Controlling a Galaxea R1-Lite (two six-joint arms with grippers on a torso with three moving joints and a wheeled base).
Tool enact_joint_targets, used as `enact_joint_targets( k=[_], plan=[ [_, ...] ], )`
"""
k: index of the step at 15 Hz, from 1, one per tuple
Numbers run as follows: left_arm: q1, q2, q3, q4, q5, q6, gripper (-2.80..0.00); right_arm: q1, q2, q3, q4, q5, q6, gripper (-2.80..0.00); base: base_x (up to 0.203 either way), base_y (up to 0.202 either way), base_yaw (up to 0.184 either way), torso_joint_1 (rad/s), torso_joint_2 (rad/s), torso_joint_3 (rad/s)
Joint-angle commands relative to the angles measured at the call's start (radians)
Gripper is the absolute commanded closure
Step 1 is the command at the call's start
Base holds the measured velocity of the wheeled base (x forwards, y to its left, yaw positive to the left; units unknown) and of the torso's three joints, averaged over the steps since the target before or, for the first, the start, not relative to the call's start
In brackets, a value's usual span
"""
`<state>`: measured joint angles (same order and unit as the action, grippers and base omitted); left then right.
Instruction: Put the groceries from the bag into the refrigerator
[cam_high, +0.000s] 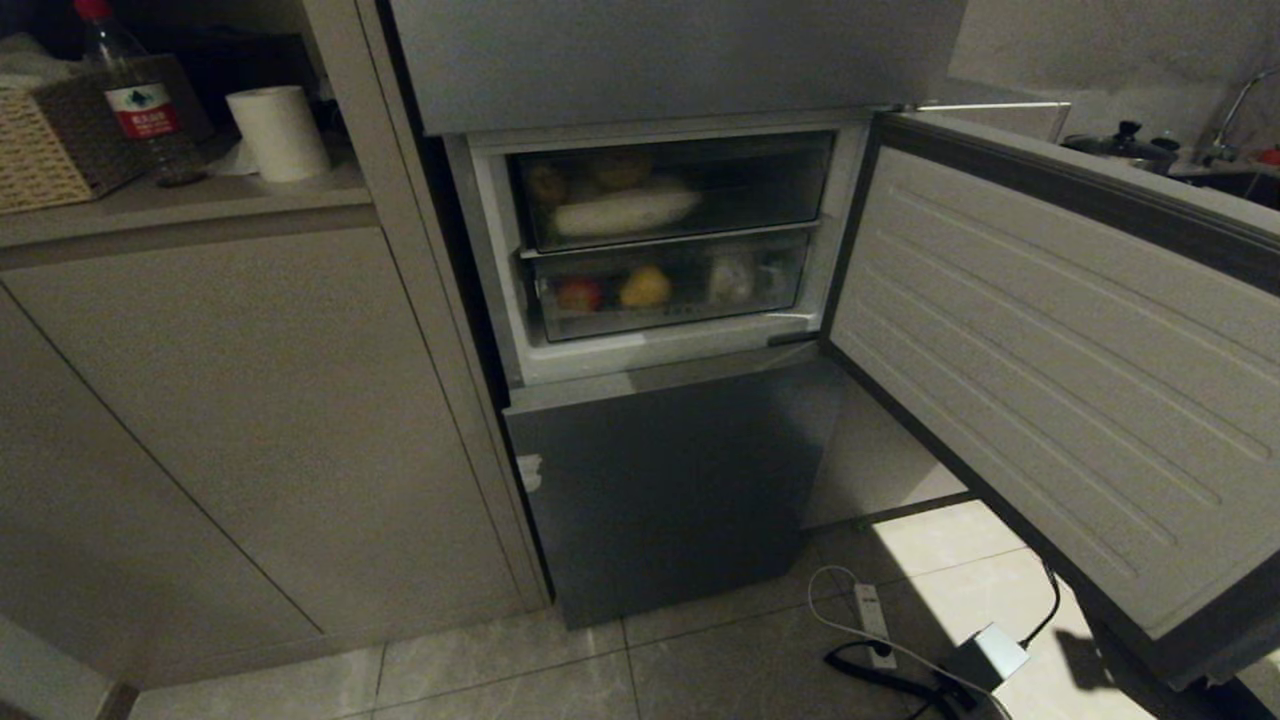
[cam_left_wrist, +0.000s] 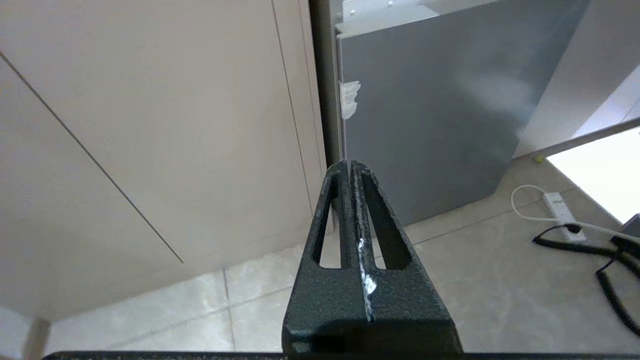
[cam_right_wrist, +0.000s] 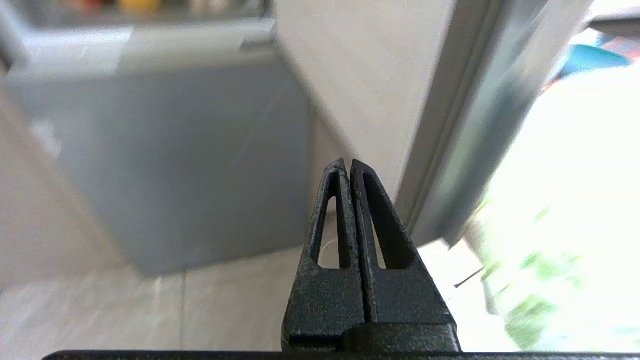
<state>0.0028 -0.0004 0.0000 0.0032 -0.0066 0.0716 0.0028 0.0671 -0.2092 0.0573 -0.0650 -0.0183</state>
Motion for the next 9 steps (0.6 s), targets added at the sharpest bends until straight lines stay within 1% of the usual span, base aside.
enact_joint_targets(
  k=[1, 3, 6, 7, 8, 9],
  plan=[
    [0.0, 0.002, 0.0, -0.003, 0.007, -0.051, 0.0, 0.0, 0.165, -0.134, 0.012, -0.043, 0.003, 0.0, 0.0, 0.0, 0.0, 0.0, 0.0, 0.0],
    [0.0, 0.002, 0.0, -0.003, 0.007, -0.052, 0.0, 0.001, 0.372, -0.268, 0.015, -0.138, 0.039, 0.0, 0.0, 0.0, 0.0, 0.0, 0.0, 0.0],
    [0.0, 0.002, 0.0, -0.003, 0.007, -0.052, 0.0, -0.006, 0.633, -0.467, -0.034, -0.287, 0.117, 0.0, 0.0, 0.0, 0.0, 0.0, 0.0, 0.0],
    [0.0, 0.002, 0.0, -0.003, 0.007, -0.052, 0.0, -0.038, 0.677, -0.508, -0.046, -0.313, 0.127, 0.0, 0.0, 0.0, 0.0, 0.0, 0.0, 0.0],
    [0.0, 0.003, 0.0, -0.003, 0.007, -0.053, 0.0, -0.115, 0.703, -0.534, -0.062, -0.306, 0.132, 0.0, 0.0, 0.0, 0.0, 0.0, 0.0, 0.0],
    [0.0, 0.002, 0.0, -0.003, 0.007, -0.053, 0.0, -0.216, 0.73, -0.565, -0.09, -0.263, 0.132, 0.0, 0.0, 0.0, 0.0, 0.0, 0.0, 0.0]
  ],
)
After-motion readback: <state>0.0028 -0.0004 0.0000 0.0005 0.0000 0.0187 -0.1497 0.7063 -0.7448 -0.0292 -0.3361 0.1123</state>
